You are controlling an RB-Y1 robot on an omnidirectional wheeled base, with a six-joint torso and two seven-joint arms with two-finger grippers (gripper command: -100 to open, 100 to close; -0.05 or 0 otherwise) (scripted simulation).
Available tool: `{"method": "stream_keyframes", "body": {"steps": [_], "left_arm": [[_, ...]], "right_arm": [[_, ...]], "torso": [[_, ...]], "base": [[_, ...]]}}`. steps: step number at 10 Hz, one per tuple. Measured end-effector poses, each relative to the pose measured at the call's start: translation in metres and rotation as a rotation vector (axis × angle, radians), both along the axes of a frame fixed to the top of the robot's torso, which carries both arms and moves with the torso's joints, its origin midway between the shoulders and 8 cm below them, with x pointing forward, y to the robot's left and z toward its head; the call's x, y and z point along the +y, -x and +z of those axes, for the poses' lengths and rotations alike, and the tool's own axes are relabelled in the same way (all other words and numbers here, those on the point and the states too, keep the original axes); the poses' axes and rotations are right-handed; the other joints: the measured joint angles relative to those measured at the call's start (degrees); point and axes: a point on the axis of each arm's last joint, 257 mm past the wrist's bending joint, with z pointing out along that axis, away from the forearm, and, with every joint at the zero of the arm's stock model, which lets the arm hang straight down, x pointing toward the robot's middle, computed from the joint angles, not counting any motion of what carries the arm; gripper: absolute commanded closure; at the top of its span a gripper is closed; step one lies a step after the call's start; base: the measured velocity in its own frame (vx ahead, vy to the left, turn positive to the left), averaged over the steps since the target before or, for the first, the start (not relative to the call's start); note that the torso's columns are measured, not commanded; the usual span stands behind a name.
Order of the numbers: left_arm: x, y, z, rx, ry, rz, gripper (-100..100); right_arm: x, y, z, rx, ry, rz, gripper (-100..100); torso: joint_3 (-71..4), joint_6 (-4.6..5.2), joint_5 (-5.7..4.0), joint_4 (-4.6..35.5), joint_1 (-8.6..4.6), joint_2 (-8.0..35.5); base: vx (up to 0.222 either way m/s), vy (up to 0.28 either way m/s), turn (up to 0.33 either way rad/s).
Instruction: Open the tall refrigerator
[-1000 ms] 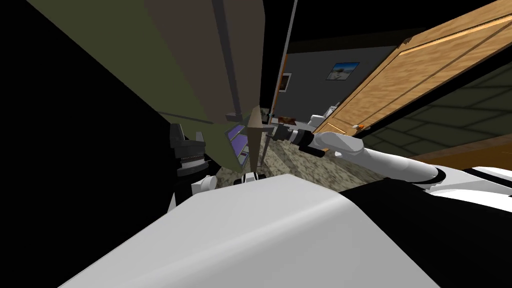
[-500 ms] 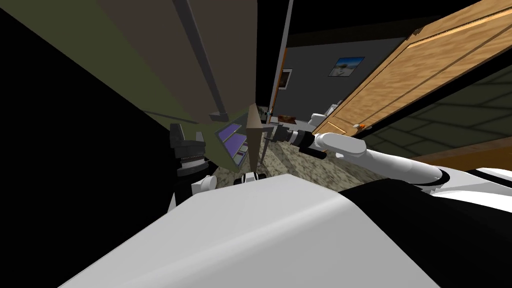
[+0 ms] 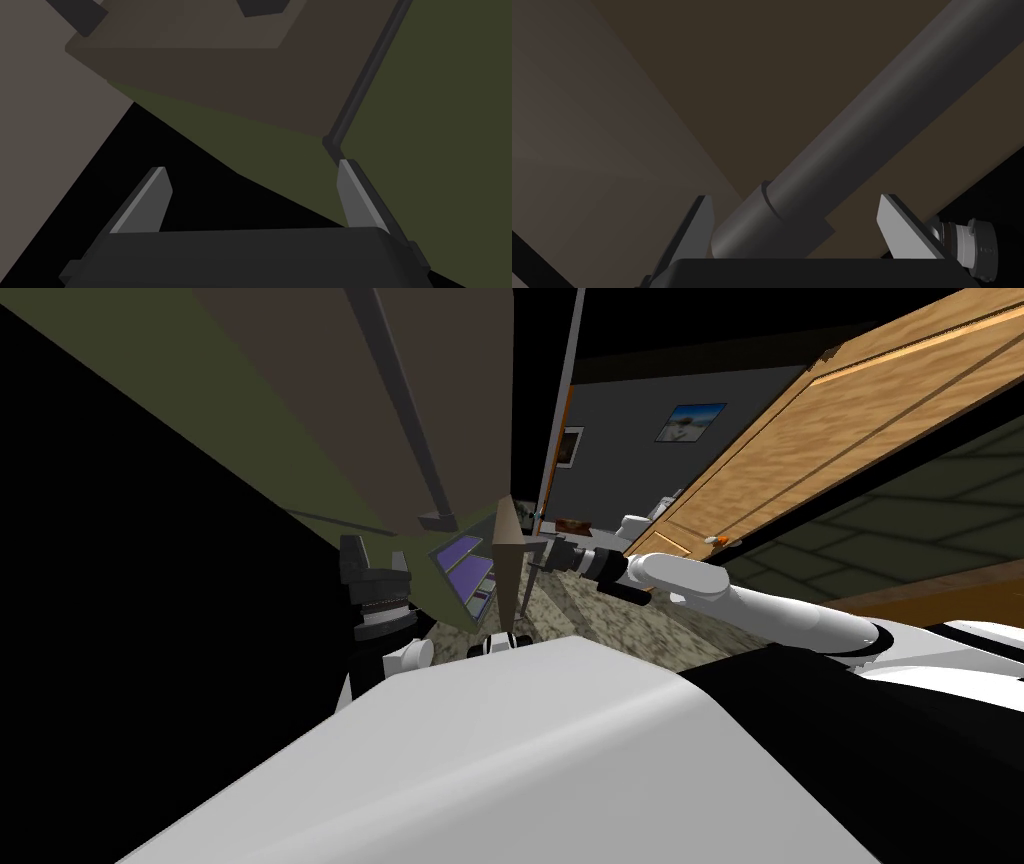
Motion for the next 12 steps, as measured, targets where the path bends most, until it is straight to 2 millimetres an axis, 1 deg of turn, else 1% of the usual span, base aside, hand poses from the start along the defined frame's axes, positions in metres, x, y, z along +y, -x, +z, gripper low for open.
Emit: {"method": "stream_keyframes", "body": {"steps": [2, 3, 4, 6, 9, 12], "left_arm": [[0.0, 0.0, 0.0, 0.0, 0.0, 0.0, 0], [0.0, 0.0, 0.0, 0.0, 0.0, 0.0, 0], [0.0, 0.0, 0.0, 0.0, 0.0, 0.0, 0], [0.0, 0.0, 0.0, 0.0, 0.0, 0.0, 0], [0.0, 0.0, 0.0, 0.0, 0.0, 0.0, 0], [0.0, 0.0, 0.0, 0.0, 0.0, 0.0, 0]], "right_arm": [[0.0, 0.001, 0.0, -0.002, 0.002, 0.001, 100], [0.001, 0.001, 0.001, -0.007, -0.001, 0.001, 100], [0.004, 0.003, 0.006, -0.011, -0.001, 0.007, 100], [0.009, 0.011, 0.01, -0.018, -0.001, 0.027, 100], [0.015, 0.013, 0.01, -0.034, 0.0, 0.035, 100], [0.015, 0.014, 0.011, -0.033, -0.002, 0.035, 100]], "torso": [[0.0, 0.03, -0.01, 0.0, 0.01, 0.1], [0.1, -0.17, 0.05, 0.1, -0.04, 0.1], [0.1, -0.12, 0.09, 0.2, 0.03, 0.2], [0.4, 0.06, 0.13, 0.3, 0.23, 0.6], [0.5, 0.0, 0.15, 0.2, 0.49, 0.7], [0.6, 0.0, 0.17, 0.3, 0.48, 0.8]], "base": [[-0.004, -0.052, 0.028], [-0.006, -0.19, 0.055], [-0.002, -0.176, 0.04], [0.003, -0.138, 0.013], [0.001, -0.024, 0.006], [0.001, -0.011, 0.0]]}}
